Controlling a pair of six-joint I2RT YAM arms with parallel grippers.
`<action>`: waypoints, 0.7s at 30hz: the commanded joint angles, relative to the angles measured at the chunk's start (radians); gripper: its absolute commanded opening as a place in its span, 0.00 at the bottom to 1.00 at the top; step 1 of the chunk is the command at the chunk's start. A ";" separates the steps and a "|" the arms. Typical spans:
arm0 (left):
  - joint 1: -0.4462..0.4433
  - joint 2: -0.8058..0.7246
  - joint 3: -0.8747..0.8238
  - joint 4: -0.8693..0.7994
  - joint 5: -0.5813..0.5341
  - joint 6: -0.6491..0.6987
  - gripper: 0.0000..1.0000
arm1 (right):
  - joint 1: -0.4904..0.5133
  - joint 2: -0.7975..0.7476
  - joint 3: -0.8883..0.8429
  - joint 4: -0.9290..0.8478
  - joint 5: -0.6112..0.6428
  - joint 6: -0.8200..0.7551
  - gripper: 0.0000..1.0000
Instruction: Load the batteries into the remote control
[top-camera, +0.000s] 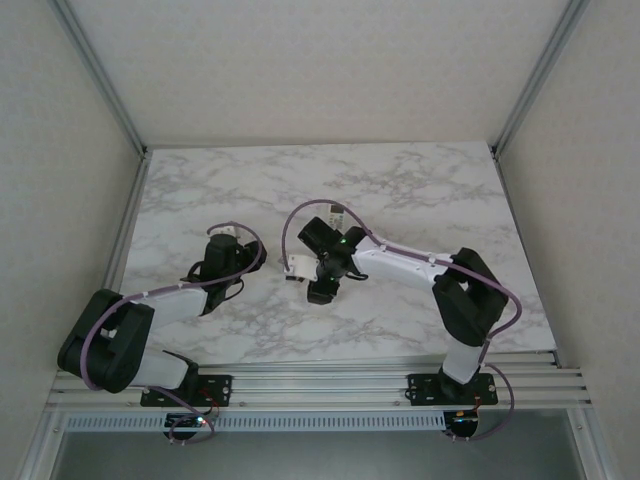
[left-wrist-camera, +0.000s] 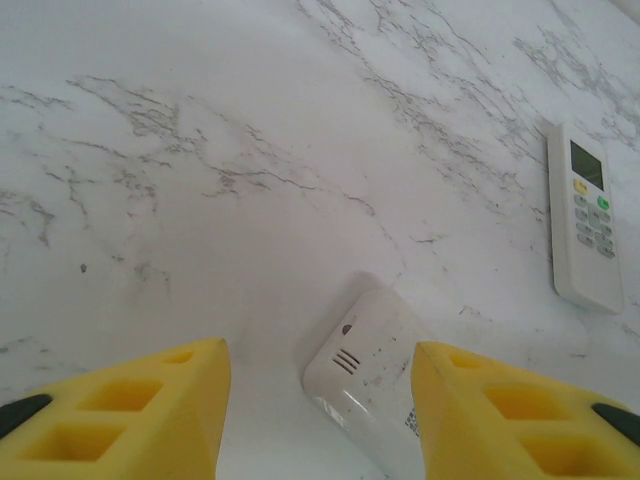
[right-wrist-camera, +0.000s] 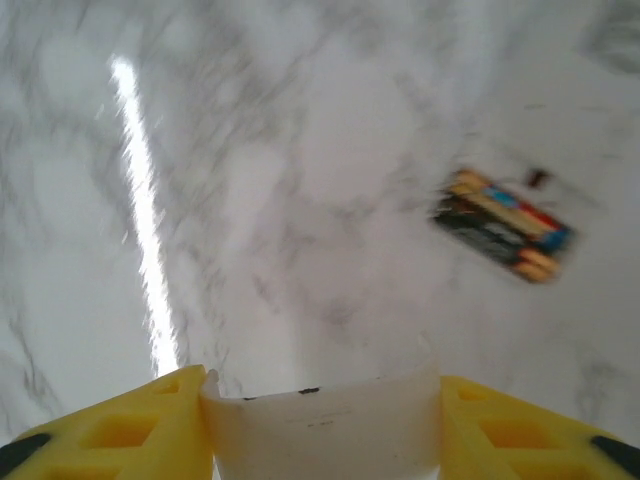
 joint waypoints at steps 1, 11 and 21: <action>0.006 -0.019 -0.007 0.010 -0.027 -0.006 0.50 | 0.008 0.022 0.046 0.085 0.095 0.279 0.49; 0.006 -0.059 -0.023 0.010 -0.059 -0.004 0.50 | 0.007 0.223 0.227 0.018 0.151 0.425 0.50; 0.007 -0.058 -0.023 0.010 -0.059 -0.006 0.50 | -0.008 0.295 0.269 -0.006 0.148 0.493 0.53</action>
